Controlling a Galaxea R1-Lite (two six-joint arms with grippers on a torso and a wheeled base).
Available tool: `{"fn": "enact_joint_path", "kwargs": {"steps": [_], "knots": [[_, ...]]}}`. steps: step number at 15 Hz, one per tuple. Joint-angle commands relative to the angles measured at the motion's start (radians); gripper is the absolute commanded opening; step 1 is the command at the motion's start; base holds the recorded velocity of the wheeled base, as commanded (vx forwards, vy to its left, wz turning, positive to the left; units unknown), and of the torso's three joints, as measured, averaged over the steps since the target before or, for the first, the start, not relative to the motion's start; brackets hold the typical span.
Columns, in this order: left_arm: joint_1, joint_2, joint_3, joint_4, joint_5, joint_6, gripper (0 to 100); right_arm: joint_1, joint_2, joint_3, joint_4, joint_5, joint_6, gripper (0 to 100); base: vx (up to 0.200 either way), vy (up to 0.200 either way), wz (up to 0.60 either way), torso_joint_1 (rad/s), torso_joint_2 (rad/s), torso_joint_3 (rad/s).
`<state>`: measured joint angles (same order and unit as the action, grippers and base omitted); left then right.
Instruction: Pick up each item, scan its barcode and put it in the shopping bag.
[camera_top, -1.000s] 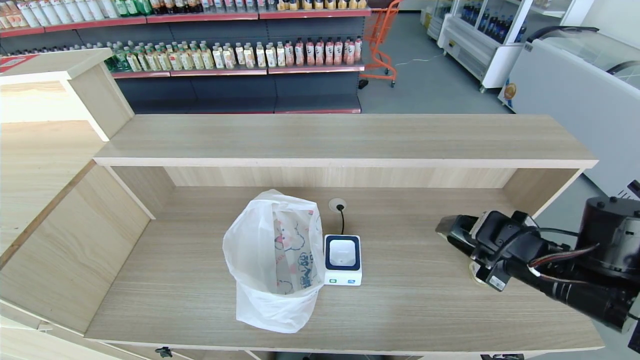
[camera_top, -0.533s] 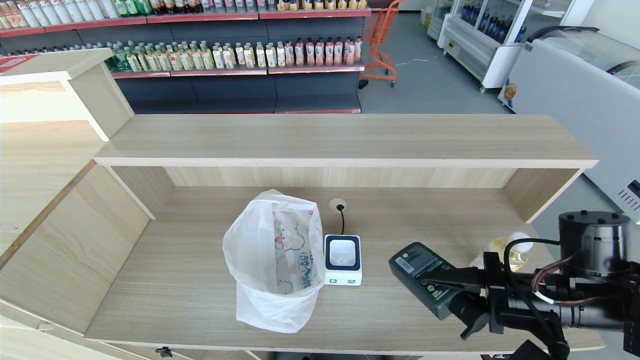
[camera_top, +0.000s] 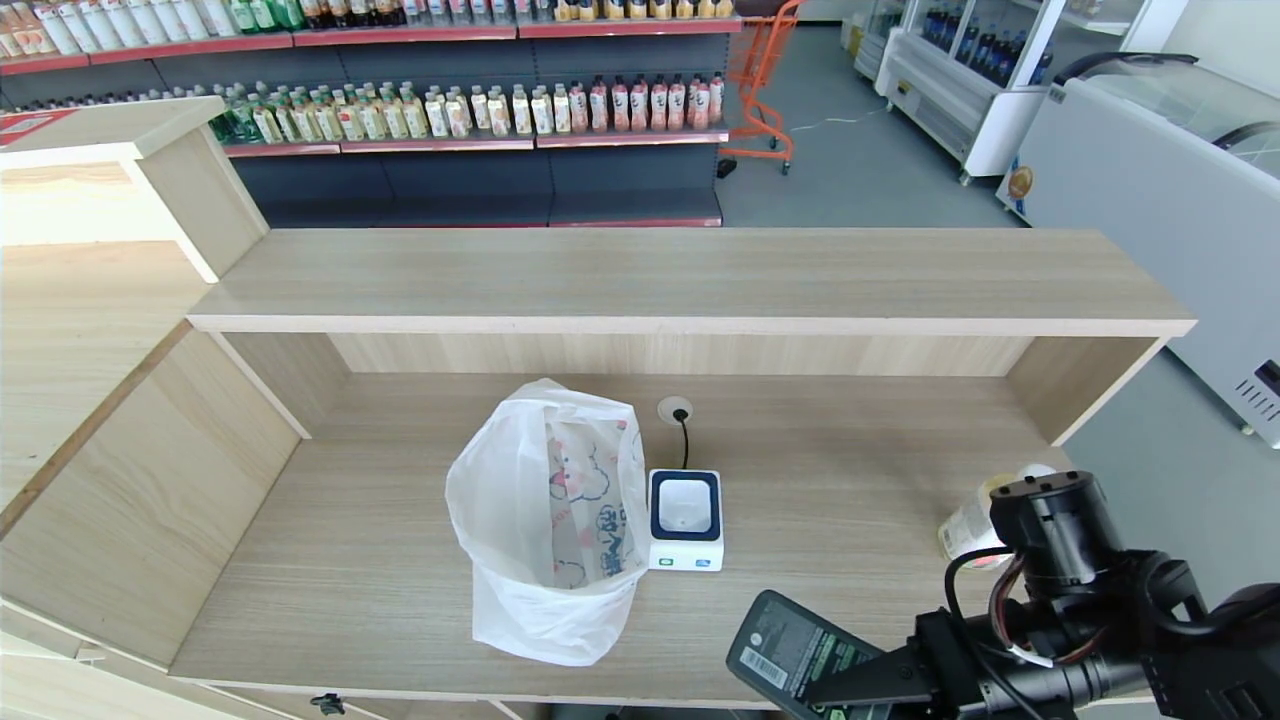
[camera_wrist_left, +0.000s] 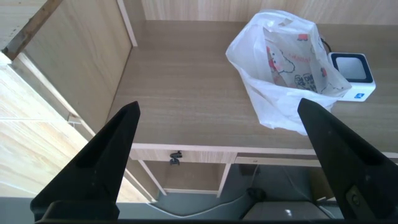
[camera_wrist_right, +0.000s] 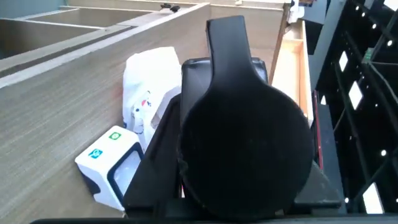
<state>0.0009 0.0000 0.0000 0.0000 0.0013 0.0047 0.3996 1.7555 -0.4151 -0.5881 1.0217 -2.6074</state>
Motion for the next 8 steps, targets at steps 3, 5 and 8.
{"fn": "enact_joint_path", "kwargs": {"steps": [3, 5, 8], "knots": [[0.002, 0.002, 0.0, 0.0, 0.0, 0.0, 100, 0.033, 0.048, -0.056, -0.009, 0.055, -0.028, 0, 0.0, 0.0, 0.0, 0.0, 0.0, 0.0], [0.001, 0.002, 0.0, 0.0, 0.0, 0.0, 100, 0.074, 0.07, -0.076, -0.016, 0.078, -0.028, 0, 0.0, 0.0, 0.0, 0.0, 0.0, 0.0], [0.002, 0.002, 0.0, 0.0, 0.0, 0.0, 100, 0.073, 0.065, -0.074, -0.018, 0.084, -0.028, 0, 0.0, 0.0, 0.0, 0.0, 0.0, 0.0]]}}
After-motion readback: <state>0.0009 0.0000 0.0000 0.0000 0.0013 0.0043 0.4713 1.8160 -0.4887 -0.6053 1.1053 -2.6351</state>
